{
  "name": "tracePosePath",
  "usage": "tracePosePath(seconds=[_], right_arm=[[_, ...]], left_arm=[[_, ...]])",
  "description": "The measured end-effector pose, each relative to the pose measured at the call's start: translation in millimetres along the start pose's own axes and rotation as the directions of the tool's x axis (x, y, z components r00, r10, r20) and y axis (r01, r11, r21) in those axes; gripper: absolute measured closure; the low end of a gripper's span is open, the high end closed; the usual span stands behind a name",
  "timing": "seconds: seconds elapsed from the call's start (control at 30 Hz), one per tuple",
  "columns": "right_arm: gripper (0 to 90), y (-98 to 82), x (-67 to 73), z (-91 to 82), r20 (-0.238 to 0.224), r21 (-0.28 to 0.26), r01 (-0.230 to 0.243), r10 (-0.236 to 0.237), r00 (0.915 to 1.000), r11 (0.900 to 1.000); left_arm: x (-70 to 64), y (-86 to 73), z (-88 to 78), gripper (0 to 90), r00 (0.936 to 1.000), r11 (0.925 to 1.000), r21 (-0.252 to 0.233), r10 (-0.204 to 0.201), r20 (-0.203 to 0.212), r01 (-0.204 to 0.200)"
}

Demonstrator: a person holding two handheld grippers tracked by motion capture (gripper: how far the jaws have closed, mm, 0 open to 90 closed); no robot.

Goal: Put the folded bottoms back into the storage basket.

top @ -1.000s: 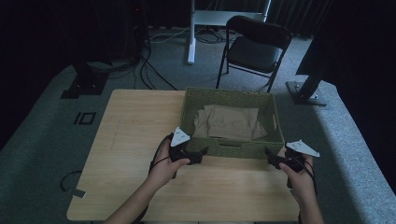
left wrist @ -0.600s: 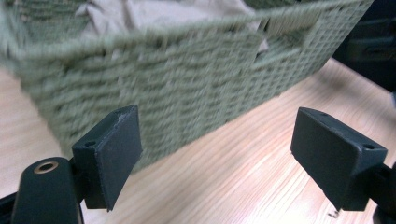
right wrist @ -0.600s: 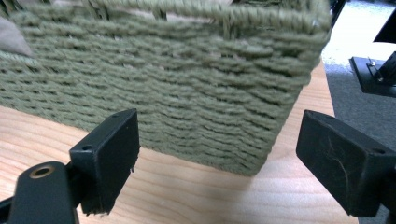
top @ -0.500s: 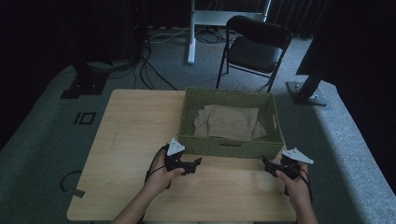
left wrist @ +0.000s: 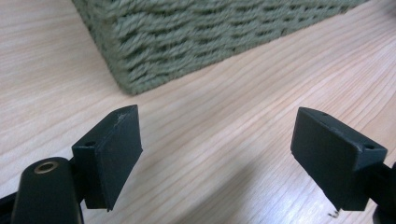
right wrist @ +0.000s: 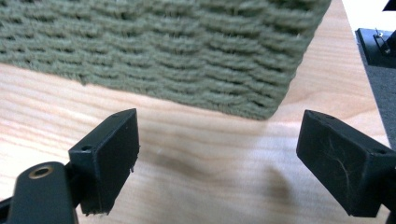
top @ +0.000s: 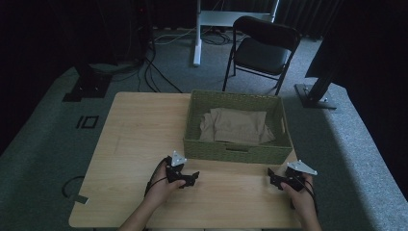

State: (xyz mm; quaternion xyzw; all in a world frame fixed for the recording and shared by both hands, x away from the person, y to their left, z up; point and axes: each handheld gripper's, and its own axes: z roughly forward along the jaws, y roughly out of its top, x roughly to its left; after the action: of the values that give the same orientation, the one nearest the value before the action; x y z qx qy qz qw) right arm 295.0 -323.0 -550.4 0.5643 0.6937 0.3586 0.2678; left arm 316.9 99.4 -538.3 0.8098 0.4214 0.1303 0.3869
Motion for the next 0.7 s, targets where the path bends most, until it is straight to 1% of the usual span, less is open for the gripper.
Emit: tracePosePath(seconds=[0.03, 0.13, 0.17, 0.2, 0.27, 0.33, 0.4, 0.43, 0.47, 0.53, 0.57, 0.6, 0.63, 0.7], right_arm=[[12.7, -1.3, 0.1, 0.2, 0.000, 0.006, -0.002, 0.002, 1.0000, 1.000], [12.7, -2.7, 0.5, -1.7, 0.005, 0.012, -0.002, 0.002, 1.0000, 1.000], [12.7, -3.4, 0.8, -1.8, 0.007, 0.025, -0.001, 0.001, 1.0000, 1.000], [12.6, -4.0, 1.1, -1.8, 0.013, 0.039, 0.006, -0.006, 0.9999, 0.999], [12.6, -4.4, 1.6, -2.0, 0.027, 0.047, 0.017, -0.018, 0.9995, 0.999], [12.6, -4.9, 2.0, -1.4, 0.039, 0.070, 0.033, -0.036, 0.9986, 0.997], [12.6, -5.1, 2.8, -1.0, 0.045, 0.082, 0.042, -0.046, 0.9979, 0.996], [12.6, -5.1, 3.3, -0.8, 0.052, 0.086, 0.044, -0.048, 0.9975, 0.995], [12.4, -5.3, 3.5, -0.2, 0.057, 0.100, 0.047, -0.053, 0.9970, 0.994], [12.5, -5.1, 3.0, 0.1, 0.054, 0.103, 0.038, -0.044, 0.9976, 0.994], [12.6, -5.1, 2.6, 0.1, 0.053, 0.105, 0.030, -0.036, 0.9979, 0.994], [13.4, -5.3, 2.2, 0.2, 0.046, 0.111, 0.003, -0.008, 0.9989, 0.994], [13.2, -5.5, 1.7, 0.4, 0.040, 0.113, -0.008, 0.004, 0.9992, 0.994], [13.2, -5.6, 1.8, 0.4, 0.040, 0.113, -0.008, 0.003, 0.9992, 0.994]], left_arm=[[0.2, -1.1, 0.0, 17.2, 1.0000, 1.0000, 0.002, -0.003, -0.002, 0.003], [1.9, -5.5, -0.3, 17.2, 0.9999, 1.0000, 0.005, 0.003, -0.016, -0.003], [2.7, -7.2, -0.4, 17.2, 0.9997, 0.9999, 0.012, 0.001, -0.023, -0.001], [3.6, -9.3, -0.4, 17.2, 0.9995, 0.9997, 0.021, 0.010, -0.031, -0.009], [4.8, -12.5, -0.5, 17.2, 0.9990, 0.9995, 0.027, 0.015, -0.043, -0.014], [6.0, -15.7, -1.6, 17.2, 0.9985, 0.9998, 0.019, 0.011, -0.054, -0.010], [6.7, -17.6, -3.0, 17.2, 0.9971, 0.9996, 0.021, 0.022, -0.073, -0.021], [7.3, -18.3, -3.7, 17.2, 0.9962, 0.9995, 0.023, 0.024, -0.084, -0.022], [7.8, -18.9, -4.5, 17.3, 0.9955, 0.9995, 0.025, 0.023, -0.092, -0.021], [8.3, -20.2, -5.8, 17.2, 0.9929, 0.9992, 0.029, 0.029, -0.115, -0.026], [7.9, -21.5, -6.5, 17.2, 0.9904, 0.9990, 0.032, 0.035, -0.133, -0.031], [7.3, -22.4, -7.1, 17.3, 0.9882, 0.9987, 0.037, 0.040, -0.148, -0.034], [7.2, -22.9, -7.7, 16.8, 0.9872, 0.9989, 0.039, 0.034, -0.156, -0.028], [7.9, -23.5, -8.5, 16.3, 0.9842, 0.9993, 0.035, 0.015, -0.176, -0.008]])
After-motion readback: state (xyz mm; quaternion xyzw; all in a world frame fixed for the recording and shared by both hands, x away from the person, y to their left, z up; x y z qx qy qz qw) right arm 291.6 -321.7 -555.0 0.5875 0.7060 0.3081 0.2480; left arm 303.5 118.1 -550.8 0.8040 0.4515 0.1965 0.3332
